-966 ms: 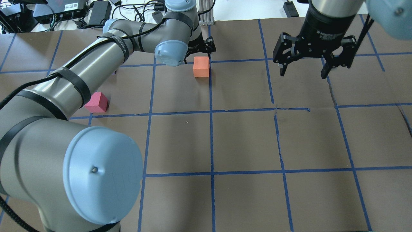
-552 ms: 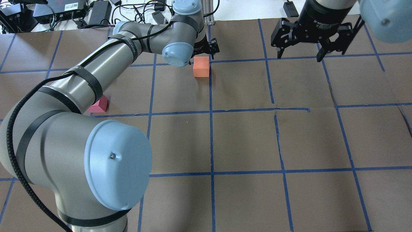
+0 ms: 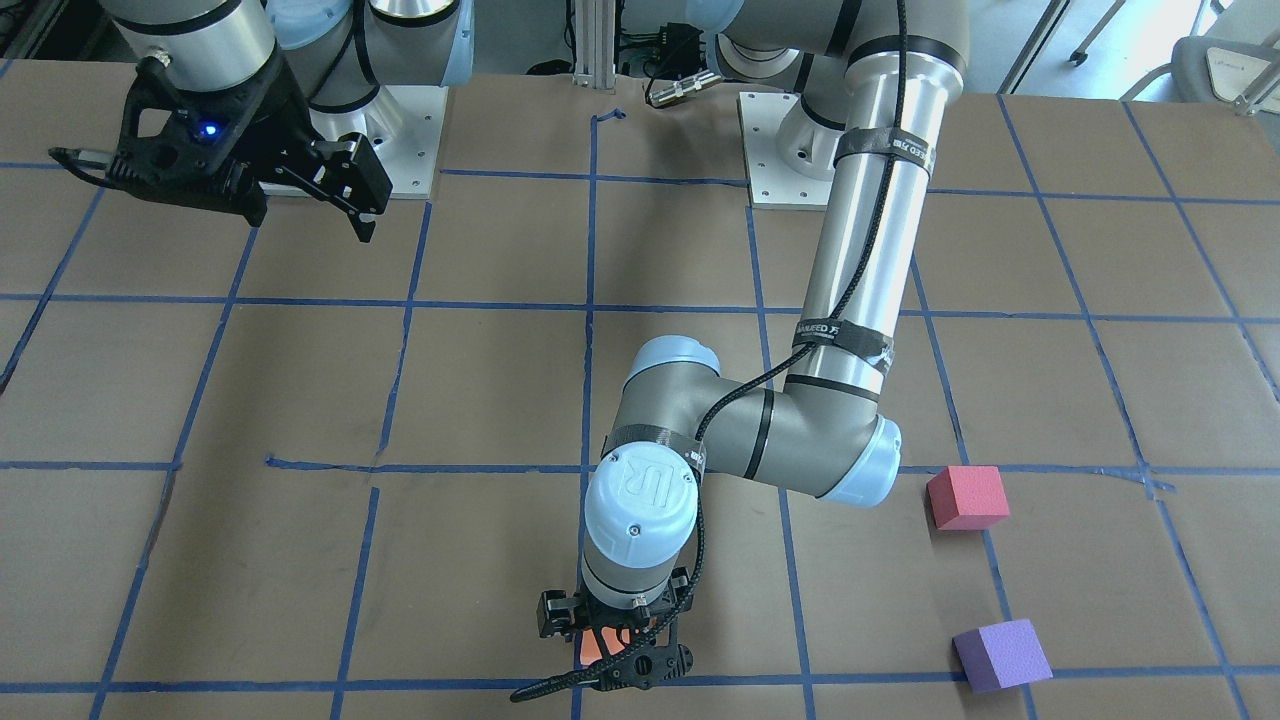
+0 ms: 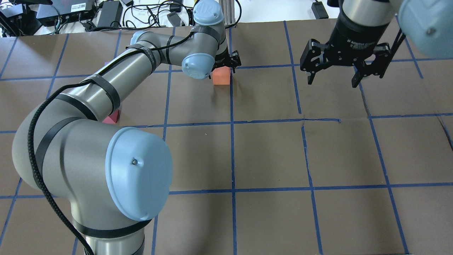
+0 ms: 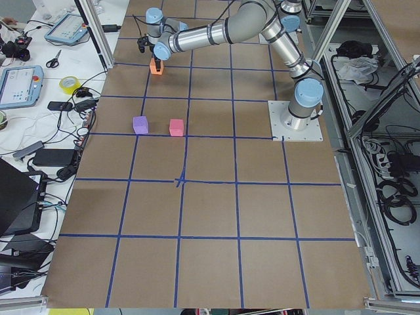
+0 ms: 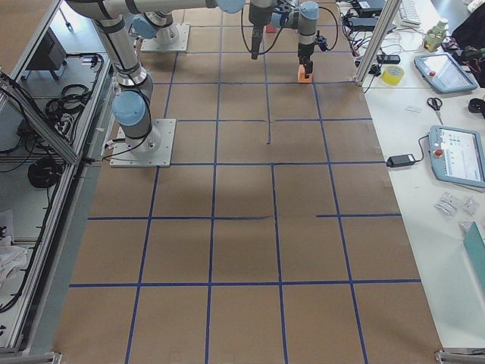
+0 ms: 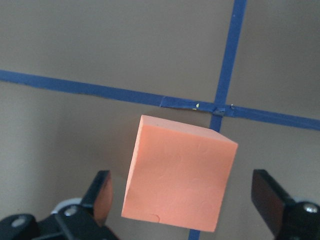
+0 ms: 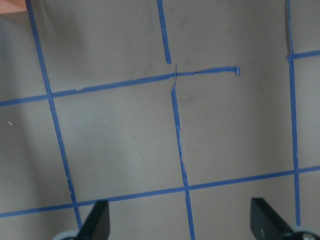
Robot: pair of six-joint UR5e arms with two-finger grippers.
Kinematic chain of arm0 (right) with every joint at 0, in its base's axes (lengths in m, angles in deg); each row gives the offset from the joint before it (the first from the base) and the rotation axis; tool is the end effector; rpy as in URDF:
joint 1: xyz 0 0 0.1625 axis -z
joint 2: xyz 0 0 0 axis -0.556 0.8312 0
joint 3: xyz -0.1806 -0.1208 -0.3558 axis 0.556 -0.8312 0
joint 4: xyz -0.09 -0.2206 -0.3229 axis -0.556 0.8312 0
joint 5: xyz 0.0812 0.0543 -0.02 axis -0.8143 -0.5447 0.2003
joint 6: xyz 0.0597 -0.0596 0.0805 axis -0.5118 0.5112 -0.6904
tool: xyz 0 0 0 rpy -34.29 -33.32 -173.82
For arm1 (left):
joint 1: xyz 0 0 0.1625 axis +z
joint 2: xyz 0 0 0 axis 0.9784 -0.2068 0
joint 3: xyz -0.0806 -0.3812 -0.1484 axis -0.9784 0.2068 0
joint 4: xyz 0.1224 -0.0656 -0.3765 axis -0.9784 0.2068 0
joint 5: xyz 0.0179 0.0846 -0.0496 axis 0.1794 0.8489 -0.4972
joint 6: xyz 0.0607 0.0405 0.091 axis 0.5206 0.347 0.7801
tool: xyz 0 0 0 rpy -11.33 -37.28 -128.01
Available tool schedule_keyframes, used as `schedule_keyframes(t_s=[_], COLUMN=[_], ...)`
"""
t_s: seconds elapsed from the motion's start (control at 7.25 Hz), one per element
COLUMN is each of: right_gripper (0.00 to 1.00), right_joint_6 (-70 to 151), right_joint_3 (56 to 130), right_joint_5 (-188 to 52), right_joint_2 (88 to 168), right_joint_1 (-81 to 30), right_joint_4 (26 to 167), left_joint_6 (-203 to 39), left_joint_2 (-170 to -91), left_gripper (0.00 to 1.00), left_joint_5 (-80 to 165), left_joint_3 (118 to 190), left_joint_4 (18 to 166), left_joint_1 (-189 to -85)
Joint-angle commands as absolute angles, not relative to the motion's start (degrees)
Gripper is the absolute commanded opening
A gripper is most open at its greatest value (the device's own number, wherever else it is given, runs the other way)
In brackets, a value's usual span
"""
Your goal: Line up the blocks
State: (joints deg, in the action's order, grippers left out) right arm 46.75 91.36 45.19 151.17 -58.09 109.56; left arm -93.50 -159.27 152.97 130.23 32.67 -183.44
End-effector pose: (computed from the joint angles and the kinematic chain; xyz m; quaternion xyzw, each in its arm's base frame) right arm 0.1483 -0.4566 0.4723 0.0702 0.9975 -0.0080 0.0009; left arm -0.3345 -0.7054 0.1753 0.0951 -0.9930 0.0620 0.0338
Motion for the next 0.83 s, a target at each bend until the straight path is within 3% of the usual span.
schedule_keyframes(t_s=[0.0, 0.28, 0.41, 0.69], right_gripper=[1.0, 1.0, 1.0, 1.0], right_joint_6=[48.58, 48.67, 48.85, 48.85], right_joint_3=[93.51, 90.57, 90.57, 90.57], right_joint_5=[45.54, 45.99, 45.99, 45.99], right_joint_2=[151.61, 149.74, 149.74, 149.74], right_joint_1=[-57.89, -57.89, -57.89, -57.89], right_joint_4=[116.52, 112.88, 112.88, 112.88], left_joint_6=[-93.4, -92.78, -90.17, -89.09], left_joint_2=[-160.68, -159.72, -157.8, -153.41], left_gripper=[0.51, 0.11, 0.03, 0.01], left_joint_5=[152.47, 152.73, 156.13, 156.95], left_joint_3=[131.1, 131.72, 132.33, 132.77], left_joint_4=[27.77, 28.11, 28.64, 34.32], left_joint_1=[-183.36, -183.36, -183.1, -180.74])
